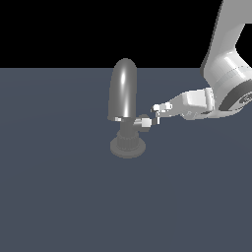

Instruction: Turn on the faucet by rotating a designated handle.

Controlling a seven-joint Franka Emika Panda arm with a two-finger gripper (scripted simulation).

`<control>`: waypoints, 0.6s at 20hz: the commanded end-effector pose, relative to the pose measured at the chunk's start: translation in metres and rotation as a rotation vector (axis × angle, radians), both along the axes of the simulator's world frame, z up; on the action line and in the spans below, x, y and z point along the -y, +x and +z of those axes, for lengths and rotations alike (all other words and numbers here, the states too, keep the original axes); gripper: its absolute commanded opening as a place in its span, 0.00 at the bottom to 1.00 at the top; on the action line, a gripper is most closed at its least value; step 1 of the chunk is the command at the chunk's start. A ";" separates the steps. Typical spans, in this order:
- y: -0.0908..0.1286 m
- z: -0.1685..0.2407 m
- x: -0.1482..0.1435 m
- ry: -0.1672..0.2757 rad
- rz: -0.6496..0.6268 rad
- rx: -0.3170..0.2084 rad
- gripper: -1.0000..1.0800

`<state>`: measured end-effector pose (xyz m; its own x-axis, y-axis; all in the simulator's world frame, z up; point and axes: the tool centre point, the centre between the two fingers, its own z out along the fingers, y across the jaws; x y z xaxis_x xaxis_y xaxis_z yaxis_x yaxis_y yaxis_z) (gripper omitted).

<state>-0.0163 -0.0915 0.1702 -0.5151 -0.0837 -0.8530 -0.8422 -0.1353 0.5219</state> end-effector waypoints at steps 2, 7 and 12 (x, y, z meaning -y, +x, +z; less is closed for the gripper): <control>-0.011 -0.010 0.002 0.000 -0.001 -0.001 0.00; -0.029 -0.026 0.005 0.001 -0.001 -0.001 0.00; -0.025 -0.022 0.004 -0.002 0.002 0.031 0.00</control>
<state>-0.0394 -0.0952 0.1541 -0.4833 -0.0874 -0.8711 -0.8605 -0.1358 0.4911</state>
